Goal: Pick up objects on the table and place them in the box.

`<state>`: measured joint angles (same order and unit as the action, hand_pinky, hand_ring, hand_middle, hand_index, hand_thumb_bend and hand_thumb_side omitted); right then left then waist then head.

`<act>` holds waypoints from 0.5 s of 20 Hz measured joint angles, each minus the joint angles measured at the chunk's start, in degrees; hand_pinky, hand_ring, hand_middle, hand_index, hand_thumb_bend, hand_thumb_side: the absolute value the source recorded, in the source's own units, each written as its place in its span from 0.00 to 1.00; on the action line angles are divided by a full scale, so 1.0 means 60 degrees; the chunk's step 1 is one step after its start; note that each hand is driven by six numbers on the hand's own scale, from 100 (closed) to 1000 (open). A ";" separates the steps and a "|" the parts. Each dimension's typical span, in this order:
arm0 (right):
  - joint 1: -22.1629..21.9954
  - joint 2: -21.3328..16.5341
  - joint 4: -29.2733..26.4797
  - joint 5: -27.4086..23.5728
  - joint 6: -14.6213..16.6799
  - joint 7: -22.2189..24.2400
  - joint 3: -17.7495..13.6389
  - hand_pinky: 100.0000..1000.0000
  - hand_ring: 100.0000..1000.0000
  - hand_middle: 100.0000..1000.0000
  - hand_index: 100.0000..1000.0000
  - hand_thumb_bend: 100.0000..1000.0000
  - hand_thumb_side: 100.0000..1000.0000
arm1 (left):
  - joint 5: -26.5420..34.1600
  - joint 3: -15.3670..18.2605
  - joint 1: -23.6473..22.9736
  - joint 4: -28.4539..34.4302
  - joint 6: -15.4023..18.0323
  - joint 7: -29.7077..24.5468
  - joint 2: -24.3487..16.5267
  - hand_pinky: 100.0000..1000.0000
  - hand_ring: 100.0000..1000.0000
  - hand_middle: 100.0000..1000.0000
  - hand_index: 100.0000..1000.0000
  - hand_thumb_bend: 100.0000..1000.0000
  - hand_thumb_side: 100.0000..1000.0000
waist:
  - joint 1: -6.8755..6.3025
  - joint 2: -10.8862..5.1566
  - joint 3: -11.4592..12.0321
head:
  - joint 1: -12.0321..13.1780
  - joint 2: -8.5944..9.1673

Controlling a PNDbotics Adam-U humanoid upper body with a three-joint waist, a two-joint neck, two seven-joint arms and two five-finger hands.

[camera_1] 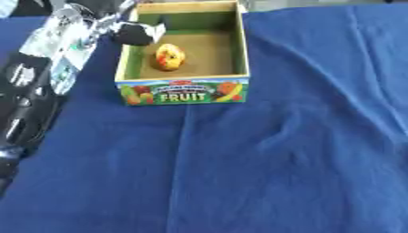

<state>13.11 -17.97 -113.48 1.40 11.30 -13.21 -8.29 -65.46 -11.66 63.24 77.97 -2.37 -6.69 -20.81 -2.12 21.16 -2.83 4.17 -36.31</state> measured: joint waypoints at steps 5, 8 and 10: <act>-0.0023 -0.0001 0.0000 -0.0005 0.0032 -0.0074 -0.0057 0.64 0.49 0.46 0.77 0.00 1.00 | 0.2545 0.0266 -0.0961 0.3179 -0.1014 0.0964 -0.0668 0.45 0.67 0.60 0.82 0.01 0.74 | 0.0144 -0.0290 0.0224 | -0.0149 -0.0231; -0.0094 -0.0001 0.0000 -0.0012 0.0050 -0.0136 -0.0097 0.64 0.49 0.46 0.77 0.00 1.00 | 0.4024 0.0608 -0.1710 0.4586 -0.1571 0.1402 -0.0732 0.44 0.65 0.59 0.82 0.00 0.83 | 0.0311 -0.0456 0.0387 | -0.0261 -0.0362; -0.0090 0.0000 0.0000 -0.0019 0.0061 -0.0180 -0.0136 0.64 0.50 0.46 0.77 0.00 1.00 | 0.4861 0.0822 -0.2218 0.5278 -0.1830 0.1675 -0.0728 0.44 0.65 0.60 0.83 0.00 0.88 | 0.0406 -0.0535 0.0483 | -0.0328 -0.0460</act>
<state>12.57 -17.97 -113.48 1.29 11.66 -14.28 -9.11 -36.29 -6.73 49.93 109.64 -13.35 3.36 -25.17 0.32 17.95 0.07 2.21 -39.07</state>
